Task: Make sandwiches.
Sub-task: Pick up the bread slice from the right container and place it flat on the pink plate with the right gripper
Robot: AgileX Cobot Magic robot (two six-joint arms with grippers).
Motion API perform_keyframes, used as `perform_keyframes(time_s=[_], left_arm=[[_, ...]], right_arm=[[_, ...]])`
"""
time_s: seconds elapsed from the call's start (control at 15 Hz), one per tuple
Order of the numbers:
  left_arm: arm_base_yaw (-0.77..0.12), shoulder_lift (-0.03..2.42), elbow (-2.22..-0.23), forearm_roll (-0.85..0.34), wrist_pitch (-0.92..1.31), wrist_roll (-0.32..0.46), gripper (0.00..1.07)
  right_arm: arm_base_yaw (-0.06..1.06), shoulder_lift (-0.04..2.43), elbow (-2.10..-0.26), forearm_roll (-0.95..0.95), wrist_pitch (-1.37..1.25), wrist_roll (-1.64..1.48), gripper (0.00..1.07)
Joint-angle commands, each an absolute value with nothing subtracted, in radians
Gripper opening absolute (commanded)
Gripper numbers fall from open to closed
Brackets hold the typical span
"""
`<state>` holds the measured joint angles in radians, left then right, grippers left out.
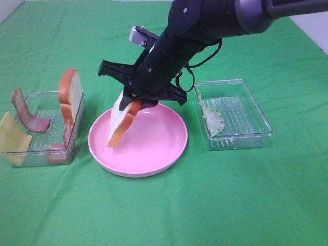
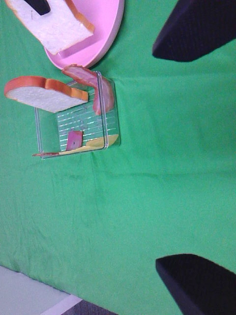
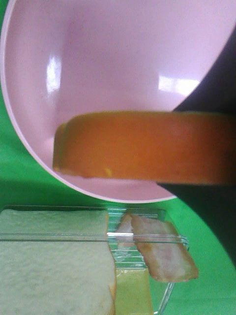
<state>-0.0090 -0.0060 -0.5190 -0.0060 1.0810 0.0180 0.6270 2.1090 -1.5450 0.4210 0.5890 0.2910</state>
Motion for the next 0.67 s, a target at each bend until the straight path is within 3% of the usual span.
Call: perform_keyframes(time_s=[0.07,0.67], left_arm=[[-0.008,-0.020,-0.518,-0.014,1.077,0.013,1.00],[-0.008,-0.020,-0.518,-0.014,1.077,0.013,1.00]], right_arm=[[0.629,2.113,-1.551,0.429,0.564,0.295,0.00],[0.628,2.162,-1.551,0.428,0.569,0.291,0.00]])
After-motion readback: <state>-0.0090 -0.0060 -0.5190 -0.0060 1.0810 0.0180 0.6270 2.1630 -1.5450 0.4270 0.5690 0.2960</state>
